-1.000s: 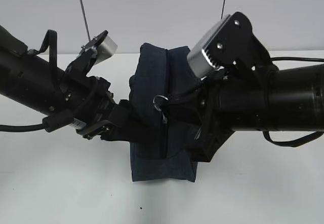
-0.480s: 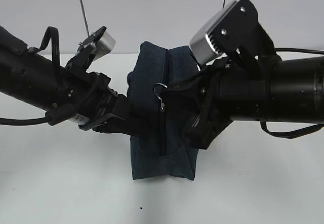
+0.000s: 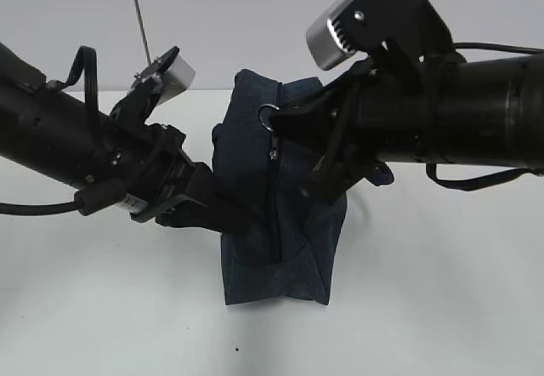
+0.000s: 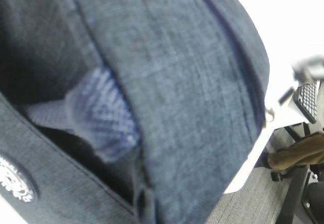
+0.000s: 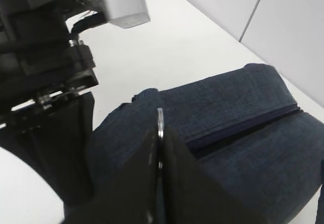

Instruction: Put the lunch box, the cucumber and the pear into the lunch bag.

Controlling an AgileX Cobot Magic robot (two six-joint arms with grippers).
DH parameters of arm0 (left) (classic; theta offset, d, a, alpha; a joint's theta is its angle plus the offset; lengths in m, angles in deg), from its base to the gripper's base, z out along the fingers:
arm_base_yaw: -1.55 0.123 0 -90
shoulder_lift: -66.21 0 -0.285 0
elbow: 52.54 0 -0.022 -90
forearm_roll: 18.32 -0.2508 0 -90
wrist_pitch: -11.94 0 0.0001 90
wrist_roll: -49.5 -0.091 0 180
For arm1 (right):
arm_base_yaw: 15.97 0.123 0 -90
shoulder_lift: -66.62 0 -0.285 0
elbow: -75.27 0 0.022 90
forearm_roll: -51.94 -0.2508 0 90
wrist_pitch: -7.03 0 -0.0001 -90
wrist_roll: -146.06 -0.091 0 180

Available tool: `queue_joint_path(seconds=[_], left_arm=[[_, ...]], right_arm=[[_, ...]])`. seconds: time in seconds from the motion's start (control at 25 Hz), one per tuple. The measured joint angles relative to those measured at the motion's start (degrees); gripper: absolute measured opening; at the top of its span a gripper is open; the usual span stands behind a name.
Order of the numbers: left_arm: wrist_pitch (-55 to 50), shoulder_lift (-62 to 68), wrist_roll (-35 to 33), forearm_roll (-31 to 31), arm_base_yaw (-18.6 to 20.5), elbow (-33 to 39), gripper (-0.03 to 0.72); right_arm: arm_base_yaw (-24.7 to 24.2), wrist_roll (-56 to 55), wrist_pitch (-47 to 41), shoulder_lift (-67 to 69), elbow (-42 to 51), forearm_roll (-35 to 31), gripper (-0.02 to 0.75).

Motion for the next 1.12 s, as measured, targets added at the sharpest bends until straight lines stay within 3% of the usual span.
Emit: queue_joint_path(seconds=[0.52, 0.96, 1.12], left_arm=[[-2.85, 0.00, 0.23, -2.39, 0.05, 0.00, -0.008], [-5.01, 0.00, 1.83, -5.27, 0.05, 0.00, -0.009], [-5.71, 0.00, 1.83, -5.37, 0.05, -0.01, -0.009]], right_arm=[[-0.66, 4.57, 4.36, 10.14, -9.96, -0.87, 0.006], [-11.17, 5.17, -1.26, 16.88, -16.15, -0.98, 0.006], [-12.94, 5.17, -2.74, 20.01, -19.29, -0.88, 0.006]])
